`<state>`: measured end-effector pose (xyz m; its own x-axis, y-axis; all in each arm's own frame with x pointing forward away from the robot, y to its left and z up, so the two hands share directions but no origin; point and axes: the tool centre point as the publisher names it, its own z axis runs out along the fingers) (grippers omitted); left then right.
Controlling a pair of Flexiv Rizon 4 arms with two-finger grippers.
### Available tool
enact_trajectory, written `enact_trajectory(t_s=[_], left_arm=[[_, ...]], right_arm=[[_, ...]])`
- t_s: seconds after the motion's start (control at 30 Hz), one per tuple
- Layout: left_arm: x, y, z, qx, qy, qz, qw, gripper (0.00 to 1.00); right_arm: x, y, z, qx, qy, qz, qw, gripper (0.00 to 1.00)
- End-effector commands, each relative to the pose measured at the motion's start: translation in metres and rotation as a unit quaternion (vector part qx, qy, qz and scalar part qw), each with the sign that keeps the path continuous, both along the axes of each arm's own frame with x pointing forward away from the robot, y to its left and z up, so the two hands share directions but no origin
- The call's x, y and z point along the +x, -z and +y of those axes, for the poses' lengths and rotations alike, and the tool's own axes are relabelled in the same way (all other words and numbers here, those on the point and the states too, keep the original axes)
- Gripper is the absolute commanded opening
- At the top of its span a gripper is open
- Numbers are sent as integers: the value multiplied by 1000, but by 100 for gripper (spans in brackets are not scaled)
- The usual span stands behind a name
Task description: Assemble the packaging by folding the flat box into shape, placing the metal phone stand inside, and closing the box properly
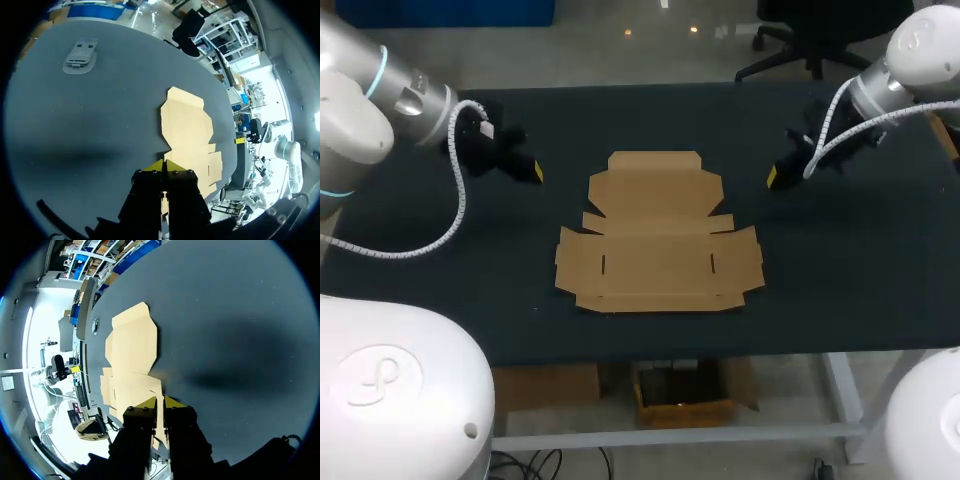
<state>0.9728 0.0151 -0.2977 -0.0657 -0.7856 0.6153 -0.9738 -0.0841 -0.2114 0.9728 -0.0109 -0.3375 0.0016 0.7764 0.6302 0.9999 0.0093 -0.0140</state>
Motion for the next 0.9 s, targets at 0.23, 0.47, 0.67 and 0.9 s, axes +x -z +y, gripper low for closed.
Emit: enact_trajectory(t_s=[0.23, 0.47, 0.67, 0.9], left_arm=[[-1, -1, 0, 2, -1, 0, 1000, 0], [-1, 2, 0, 6, 2, -4, 1000, 0], [-2, 15, -2, 13, 20, -8, 1000, 0], [-1, 31, -9, 24, 40, -15, 999, 0]], right_arm=[[4, 0, -1, 3, -5, 6, 1000, 0], [4, 0, -1, 3, -5, 6, 1000, 0], [-1, 8, 6, -10, 6, 1, 1000, 0], [-9, 23, 15, -29, 16, -9, 999, 0]])
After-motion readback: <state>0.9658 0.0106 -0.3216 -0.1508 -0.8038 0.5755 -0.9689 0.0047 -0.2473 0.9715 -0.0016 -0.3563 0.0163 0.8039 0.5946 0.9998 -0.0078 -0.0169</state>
